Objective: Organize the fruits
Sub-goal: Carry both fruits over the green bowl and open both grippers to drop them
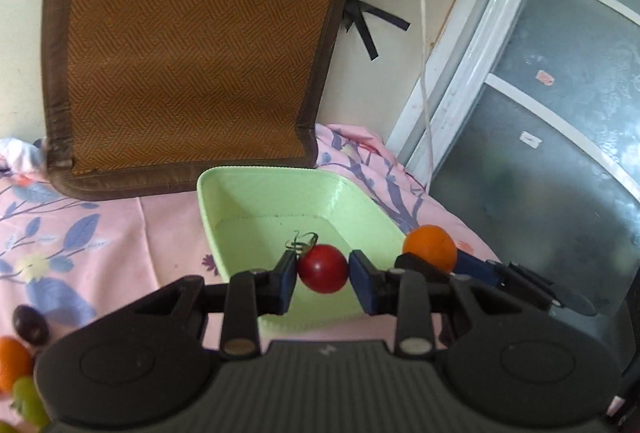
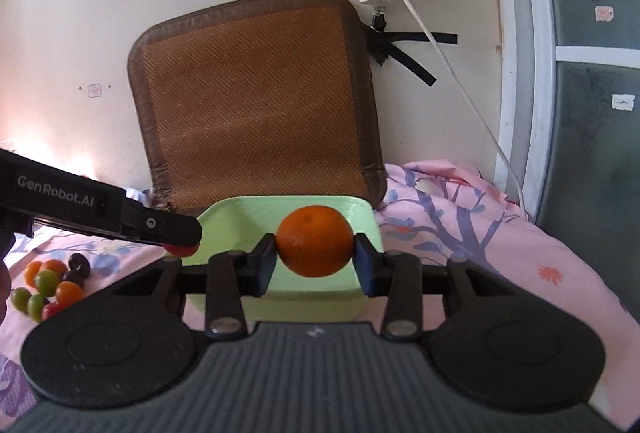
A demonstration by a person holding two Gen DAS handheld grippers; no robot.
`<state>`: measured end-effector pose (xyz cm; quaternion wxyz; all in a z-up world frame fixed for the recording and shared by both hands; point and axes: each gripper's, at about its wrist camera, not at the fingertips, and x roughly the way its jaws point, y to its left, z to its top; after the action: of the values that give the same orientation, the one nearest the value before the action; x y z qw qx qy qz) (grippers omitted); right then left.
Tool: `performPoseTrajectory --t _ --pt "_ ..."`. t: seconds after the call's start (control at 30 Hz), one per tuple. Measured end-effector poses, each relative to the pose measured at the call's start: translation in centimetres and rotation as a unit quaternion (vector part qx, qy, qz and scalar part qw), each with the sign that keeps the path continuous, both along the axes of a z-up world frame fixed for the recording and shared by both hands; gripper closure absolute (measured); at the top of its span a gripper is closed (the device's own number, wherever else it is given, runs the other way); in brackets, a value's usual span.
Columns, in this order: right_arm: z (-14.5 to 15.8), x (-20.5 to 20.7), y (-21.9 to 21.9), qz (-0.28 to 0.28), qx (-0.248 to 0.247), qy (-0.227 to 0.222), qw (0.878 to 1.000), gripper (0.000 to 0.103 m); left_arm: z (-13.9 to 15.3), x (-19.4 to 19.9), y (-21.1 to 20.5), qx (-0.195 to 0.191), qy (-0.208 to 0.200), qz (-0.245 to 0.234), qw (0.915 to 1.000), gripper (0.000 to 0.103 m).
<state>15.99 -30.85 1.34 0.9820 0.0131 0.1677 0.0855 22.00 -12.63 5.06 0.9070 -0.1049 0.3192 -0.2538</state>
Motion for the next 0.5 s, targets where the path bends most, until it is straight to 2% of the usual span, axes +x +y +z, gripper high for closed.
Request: performPoseTrajectory --t 0.23,0.37,0.43,0.47,0.5 --pt "-1.8 2.2 0.4 0.001 -0.019 0.027 0.999 0.059 -2.2 2.0 -1.2 0.027 0.027 0.003 0.9993 0.073" --pt "-2.0 2.1 0.8 -0.002 -0.037 0.017 0.999 0.058 -2.5 1.7 -2.0 0.042 0.017 0.003 0.999 0.073" --pt "-1.9 2.0 0.8 0.002 -0.033 0.017 0.999 0.053 -2.4 1.4 -2.3 0.045 0.013 0.007 0.9989 0.066" --pt "-1.9 2.0 0.7 0.0 -0.032 0.015 0.999 0.045 -2.3 1.2 -2.3 0.048 0.009 0.01 0.9987 0.061" --pt "-1.8 1.9 0.7 -0.003 -0.031 0.011 0.999 0.043 -2.2 1.0 -2.4 0.05 0.007 0.012 0.9986 0.061"
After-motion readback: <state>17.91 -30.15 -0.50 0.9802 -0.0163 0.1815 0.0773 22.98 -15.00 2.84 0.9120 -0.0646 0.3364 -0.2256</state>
